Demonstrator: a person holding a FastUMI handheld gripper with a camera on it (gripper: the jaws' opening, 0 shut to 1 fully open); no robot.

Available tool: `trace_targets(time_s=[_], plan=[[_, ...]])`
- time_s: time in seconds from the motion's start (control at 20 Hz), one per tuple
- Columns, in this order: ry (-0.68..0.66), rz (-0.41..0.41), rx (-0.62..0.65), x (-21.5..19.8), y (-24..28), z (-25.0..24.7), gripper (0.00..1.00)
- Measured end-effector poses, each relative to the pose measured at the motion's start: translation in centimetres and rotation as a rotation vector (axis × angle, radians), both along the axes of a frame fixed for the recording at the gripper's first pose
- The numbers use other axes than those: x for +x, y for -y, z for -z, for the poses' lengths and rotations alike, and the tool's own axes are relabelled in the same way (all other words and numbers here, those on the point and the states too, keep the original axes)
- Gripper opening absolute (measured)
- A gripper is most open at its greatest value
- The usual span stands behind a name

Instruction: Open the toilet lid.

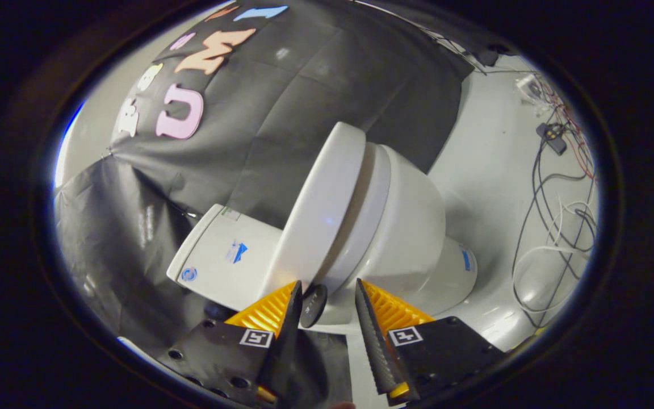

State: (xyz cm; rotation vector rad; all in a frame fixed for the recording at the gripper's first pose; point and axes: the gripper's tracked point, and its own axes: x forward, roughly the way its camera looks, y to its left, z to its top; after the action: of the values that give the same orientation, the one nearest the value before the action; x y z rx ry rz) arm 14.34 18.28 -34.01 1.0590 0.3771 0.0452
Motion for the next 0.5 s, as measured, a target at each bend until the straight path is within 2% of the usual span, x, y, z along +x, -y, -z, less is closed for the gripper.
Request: trace_targets(time_s=[0.05, 0.3, 0.5], plan=[[0.001, 0.003, 0.013, 0.2, -0.3, -0.2, 0.59], [0.005, -0.057, 0.039, 0.4, -2.2, -0.7, 0.59], [0.04, -0.068, 0.084, 0.3, -2.5, -1.2, 0.43]])
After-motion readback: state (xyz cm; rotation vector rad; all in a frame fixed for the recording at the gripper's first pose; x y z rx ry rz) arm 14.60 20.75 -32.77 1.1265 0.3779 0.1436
